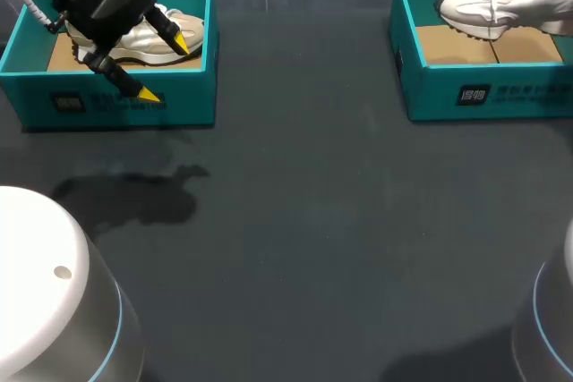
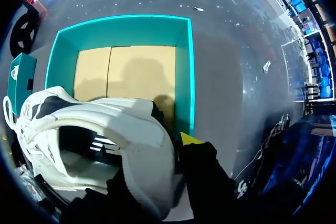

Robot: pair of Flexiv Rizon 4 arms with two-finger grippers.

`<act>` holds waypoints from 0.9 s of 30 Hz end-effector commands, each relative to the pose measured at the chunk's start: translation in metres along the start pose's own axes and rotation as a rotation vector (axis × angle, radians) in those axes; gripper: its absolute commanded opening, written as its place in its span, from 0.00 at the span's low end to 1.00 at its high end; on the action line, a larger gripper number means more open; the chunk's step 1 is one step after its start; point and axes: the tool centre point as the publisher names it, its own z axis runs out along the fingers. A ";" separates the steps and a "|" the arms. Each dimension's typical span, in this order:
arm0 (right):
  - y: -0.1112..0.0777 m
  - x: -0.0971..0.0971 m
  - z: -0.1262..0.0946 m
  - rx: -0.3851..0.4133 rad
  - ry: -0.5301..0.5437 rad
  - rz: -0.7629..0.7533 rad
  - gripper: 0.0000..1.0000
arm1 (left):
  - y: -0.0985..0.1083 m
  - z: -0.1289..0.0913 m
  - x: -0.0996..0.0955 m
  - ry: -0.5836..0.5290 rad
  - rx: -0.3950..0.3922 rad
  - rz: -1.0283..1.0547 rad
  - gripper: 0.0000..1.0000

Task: Take the shoe out of the shoebox, open the shoe tongue, remove and reinsert the insole, then place the shoe into the shoebox

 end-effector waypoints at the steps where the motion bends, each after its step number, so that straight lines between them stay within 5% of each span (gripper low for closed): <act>1: 0.006 -0.005 0.013 0.004 0.003 0.019 0.00 | 0.000 0.000 -0.001 0.002 -0.002 0.001 1.00; 27: 0.009 -0.006 0.040 -0.022 -0.061 0.038 0.00 | 0.000 0.000 -0.001 0.002 -0.002 0.001 1.00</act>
